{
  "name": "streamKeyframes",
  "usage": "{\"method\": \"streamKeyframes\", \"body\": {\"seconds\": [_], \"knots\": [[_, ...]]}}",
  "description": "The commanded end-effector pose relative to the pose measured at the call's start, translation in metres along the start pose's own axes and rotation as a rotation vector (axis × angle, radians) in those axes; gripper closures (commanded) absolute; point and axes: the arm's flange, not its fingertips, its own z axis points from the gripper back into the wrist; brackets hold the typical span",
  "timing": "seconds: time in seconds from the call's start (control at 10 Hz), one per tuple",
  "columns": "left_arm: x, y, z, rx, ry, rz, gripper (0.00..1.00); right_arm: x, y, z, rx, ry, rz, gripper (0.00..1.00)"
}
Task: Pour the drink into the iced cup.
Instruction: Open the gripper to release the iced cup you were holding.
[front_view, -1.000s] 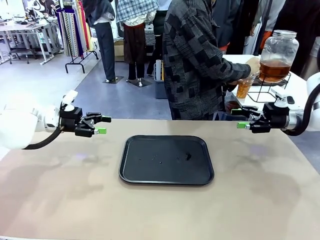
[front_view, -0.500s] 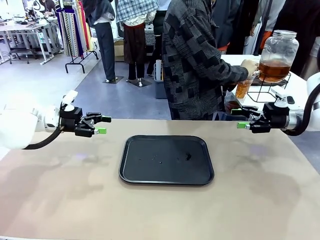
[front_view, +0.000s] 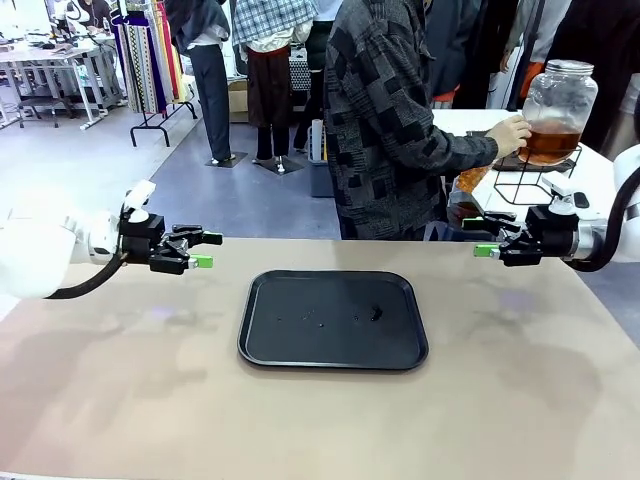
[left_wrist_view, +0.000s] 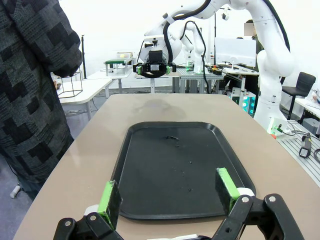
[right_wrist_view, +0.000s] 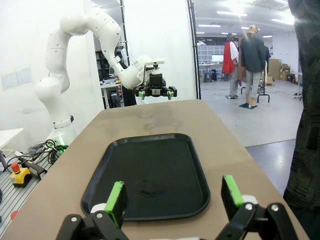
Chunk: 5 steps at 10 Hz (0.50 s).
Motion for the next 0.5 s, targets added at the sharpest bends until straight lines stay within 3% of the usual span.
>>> {"method": "streamKeyframes", "body": {"seconds": [0.0,0.4], "knots": [[0.0020,-0.0010,0.0000,0.001,0.001,-0.002,0.00,0.0022,0.0001,0.0000,0.001,0.000,0.003,0.00],[0.0020,-0.0010,0.0000,0.001,0.001,-0.002,0.00,0.0022,0.0001,0.0000,0.001,0.000,0.003,0.00]]}}
